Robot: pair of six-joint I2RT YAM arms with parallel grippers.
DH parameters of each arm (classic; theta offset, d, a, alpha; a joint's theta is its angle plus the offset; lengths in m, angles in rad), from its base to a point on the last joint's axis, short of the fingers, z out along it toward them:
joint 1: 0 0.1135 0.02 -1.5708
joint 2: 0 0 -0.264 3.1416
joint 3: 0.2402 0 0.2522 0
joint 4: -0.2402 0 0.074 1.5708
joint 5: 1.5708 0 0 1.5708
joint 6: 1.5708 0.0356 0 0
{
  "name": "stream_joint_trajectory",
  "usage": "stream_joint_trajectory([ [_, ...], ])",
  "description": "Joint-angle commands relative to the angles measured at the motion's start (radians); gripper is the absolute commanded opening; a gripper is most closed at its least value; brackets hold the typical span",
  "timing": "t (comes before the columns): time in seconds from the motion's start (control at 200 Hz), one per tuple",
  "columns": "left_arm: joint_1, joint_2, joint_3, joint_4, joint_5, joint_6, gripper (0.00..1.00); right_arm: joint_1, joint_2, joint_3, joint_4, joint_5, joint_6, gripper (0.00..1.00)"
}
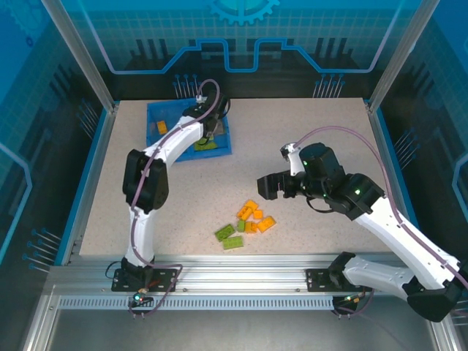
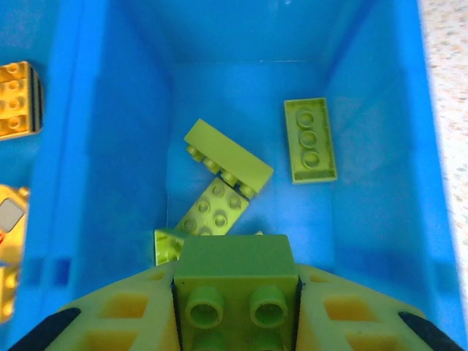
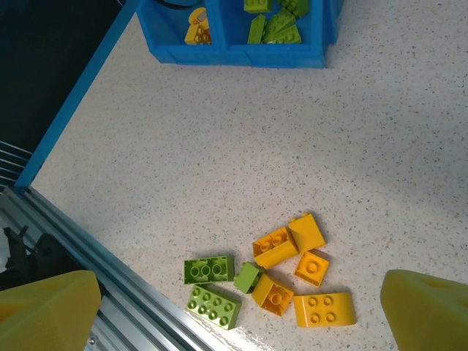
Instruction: Sort the legos into containers by color
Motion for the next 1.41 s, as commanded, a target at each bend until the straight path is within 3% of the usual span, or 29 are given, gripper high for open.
stream_joint_trajectory([
  [0.0, 0.020, 0.057, 0.081, -0.023, 0.026, 0.036, 0.36, -0.001, -0.030, -0.021, -0.023, 0.009, 0.023, 1.00],
  [0.13, 0.020, 0.053, 0.098, -0.016, 0.040, 0.047, 0.54, 0.000, -0.044, -0.031, -0.034, 0.014, 0.027, 1.00],
  [0.325, 0.018, -0.062, 0.083, -0.039, 0.097, 0.034, 0.52, 0.000, -0.041, -0.038, -0.032, 0.022, 0.022, 1.00],
  [0.48, -0.023, -0.296, -0.090, 0.017, 0.239, 0.025, 0.48, -0.001, -0.018, -0.043, -0.015, 0.025, 0.020, 1.00],
  [0.7, -0.210, -0.649, -0.416, 0.063, 0.321, 0.114, 0.46, -0.005, 0.012, -0.059, 0.003, -0.002, 0.014, 1.00],
  [0.87, -0.356, -0.809, -0.676, 0.111, 0.433, 0.112, 0.47, -0.008, -0.009, -0.091, -0.021, 0.037, 0.040, 1.00],
  [0.986, -0.451, -0.796, -0.766, 0.118, 0.432, 0.100, 0.55, -0.029, -0.099, -0.152, -0.037, 0.145, 0.100, 1.00],
  [1.081, -0.495, -0.729, -0.806, 0.141, 0.441, 0.065, 0.58, -0.063, -0.190, -0.220, -0.022, 0.135, 0.129, 1.00],
  [1.231, -0.513, -0.573, -0.804, 0.123, 0.423, 0.015, 0.61, -0.088, -0.265, -0.277, -0.077, 0.101, 0.162, 1.00],
  [1.401, -0.513, -0.463, -0.810, 0.150, 0.387, 0.059, 0.64, -0.088, -0.304, -0.316, -0.105, 0.084, 0.183, 1.00],
])
